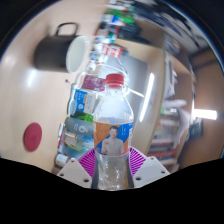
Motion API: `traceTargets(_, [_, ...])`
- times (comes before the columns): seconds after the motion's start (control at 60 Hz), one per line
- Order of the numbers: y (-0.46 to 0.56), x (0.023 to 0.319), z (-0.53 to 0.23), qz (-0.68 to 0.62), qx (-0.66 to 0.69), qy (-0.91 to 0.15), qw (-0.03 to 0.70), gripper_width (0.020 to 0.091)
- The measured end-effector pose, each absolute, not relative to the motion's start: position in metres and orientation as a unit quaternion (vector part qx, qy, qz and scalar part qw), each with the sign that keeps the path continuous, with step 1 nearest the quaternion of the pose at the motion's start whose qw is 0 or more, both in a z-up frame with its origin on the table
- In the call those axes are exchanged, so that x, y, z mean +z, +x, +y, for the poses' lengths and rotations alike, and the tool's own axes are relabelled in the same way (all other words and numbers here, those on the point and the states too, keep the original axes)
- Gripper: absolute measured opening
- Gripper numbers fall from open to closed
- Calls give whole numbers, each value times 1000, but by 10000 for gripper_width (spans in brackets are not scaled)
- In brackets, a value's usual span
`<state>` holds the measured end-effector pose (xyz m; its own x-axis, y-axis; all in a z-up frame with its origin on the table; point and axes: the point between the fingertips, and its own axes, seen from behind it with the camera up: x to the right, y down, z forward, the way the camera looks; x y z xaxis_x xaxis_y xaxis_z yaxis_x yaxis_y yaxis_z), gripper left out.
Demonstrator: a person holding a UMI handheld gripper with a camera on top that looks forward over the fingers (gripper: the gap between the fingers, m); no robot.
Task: Pour water
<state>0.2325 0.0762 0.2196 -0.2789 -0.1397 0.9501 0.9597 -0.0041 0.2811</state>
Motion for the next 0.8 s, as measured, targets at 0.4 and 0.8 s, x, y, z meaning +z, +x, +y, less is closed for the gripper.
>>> traceTargets(0.4, [193, 210, 99, -629, -670, -245, 310, 410])
traceTargets(0.8, [205, 244, 105, -549, -604, -361, 450, 411])
